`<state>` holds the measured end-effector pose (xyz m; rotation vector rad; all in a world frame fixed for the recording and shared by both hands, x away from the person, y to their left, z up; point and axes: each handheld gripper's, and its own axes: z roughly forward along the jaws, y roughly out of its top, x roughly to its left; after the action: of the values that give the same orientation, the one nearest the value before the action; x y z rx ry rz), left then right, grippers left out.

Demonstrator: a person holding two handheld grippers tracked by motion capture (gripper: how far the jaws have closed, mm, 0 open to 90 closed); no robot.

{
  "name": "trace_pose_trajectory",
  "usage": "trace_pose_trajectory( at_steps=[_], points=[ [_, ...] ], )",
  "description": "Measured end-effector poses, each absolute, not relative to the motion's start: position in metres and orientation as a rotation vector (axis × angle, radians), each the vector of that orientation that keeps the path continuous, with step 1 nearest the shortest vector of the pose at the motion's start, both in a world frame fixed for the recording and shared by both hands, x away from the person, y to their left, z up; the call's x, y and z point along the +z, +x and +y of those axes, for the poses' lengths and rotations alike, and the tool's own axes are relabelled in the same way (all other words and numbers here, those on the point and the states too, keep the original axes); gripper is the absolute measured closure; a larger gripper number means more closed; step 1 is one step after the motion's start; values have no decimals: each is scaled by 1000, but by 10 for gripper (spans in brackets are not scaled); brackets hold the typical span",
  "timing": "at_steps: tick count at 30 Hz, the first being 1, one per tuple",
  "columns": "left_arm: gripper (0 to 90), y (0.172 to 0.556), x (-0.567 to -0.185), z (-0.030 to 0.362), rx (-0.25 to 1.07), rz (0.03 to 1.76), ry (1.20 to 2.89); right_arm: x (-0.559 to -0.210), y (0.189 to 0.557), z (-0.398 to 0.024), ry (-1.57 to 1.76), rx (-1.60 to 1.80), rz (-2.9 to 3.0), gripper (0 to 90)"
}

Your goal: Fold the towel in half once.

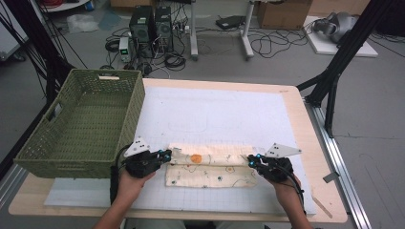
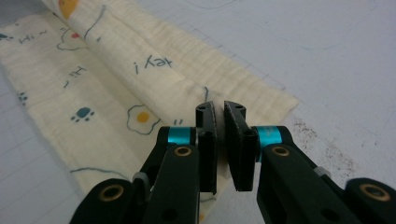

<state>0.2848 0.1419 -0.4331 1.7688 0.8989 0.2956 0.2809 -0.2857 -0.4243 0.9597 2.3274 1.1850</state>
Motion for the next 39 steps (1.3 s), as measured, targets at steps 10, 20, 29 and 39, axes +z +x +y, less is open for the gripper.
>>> trace_pose_trajectory(
  at_steps=[10, 20, 29, 39],
  points=[
    [859, 266, -436, 147, 249, 872, 1780, -422, 256, -290, 899, 1207, 2368, 840],
    [581, 265, -438, 156, 232, 934, 1752, -424, 246, -300, 903, 1233, 2396, 678],
    [571, 279, -434, 163, 255, 1000, 1696, -417, 251, -316, 1020, 1288, 2272, 640],
    [528, 299, -451, 142, 192, 1091, 1818, -437, 283, -299, 1137, 1178, 2334, 612]
  ],
)
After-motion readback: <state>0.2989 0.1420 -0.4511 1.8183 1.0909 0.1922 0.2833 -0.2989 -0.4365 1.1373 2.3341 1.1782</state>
